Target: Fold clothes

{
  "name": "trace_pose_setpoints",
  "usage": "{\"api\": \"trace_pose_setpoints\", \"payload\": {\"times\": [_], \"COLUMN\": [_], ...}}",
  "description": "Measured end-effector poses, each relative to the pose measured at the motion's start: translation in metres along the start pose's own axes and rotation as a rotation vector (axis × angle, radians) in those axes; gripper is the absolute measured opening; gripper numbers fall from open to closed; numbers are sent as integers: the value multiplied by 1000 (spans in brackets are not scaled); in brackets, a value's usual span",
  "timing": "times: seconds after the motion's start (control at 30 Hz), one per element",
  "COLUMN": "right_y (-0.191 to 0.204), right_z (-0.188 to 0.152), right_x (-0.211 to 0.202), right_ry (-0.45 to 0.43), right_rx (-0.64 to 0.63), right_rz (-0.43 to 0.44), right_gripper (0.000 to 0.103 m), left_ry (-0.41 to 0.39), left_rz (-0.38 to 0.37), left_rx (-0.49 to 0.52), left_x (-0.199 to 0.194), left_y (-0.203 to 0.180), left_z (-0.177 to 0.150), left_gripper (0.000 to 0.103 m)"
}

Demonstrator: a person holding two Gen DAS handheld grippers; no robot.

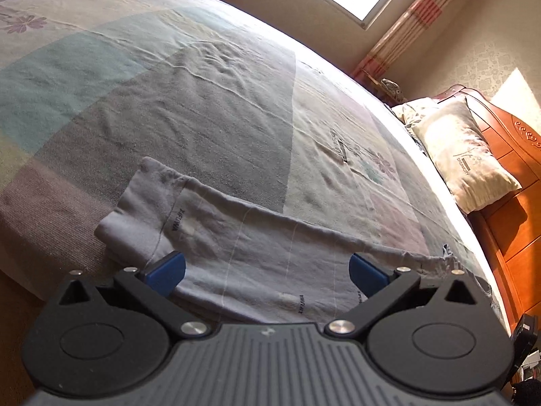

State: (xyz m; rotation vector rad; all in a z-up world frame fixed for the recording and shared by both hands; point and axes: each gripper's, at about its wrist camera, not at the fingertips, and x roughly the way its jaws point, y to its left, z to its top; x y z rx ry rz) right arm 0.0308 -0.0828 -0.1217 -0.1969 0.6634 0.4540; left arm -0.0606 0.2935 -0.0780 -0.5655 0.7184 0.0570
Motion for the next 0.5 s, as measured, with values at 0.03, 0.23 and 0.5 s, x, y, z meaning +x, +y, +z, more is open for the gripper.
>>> {"api": "trace_pose_setpoints", "payload": {"times": [0.03, 0.23, 0.5], "right_y": [0, 0, 1], "right_z": [0, 1, 2], "right_x": [0, 0, 0], "right_ry": [-1, 3, 10], "right_rx": [0, -1, -4], "right_rz": [0, -1, -3], "right_gripper": [103, 103, 103], "left_ry": [6, 26, 20], "left_rz": [24, 89, 152], "left_rx": [12, 28, 115], "left_x": [2, 6, 7], "left_y": [-1, 2, -13], "left_z": [2, -8, -1], "left_gripper": [102, 102, 102]}}
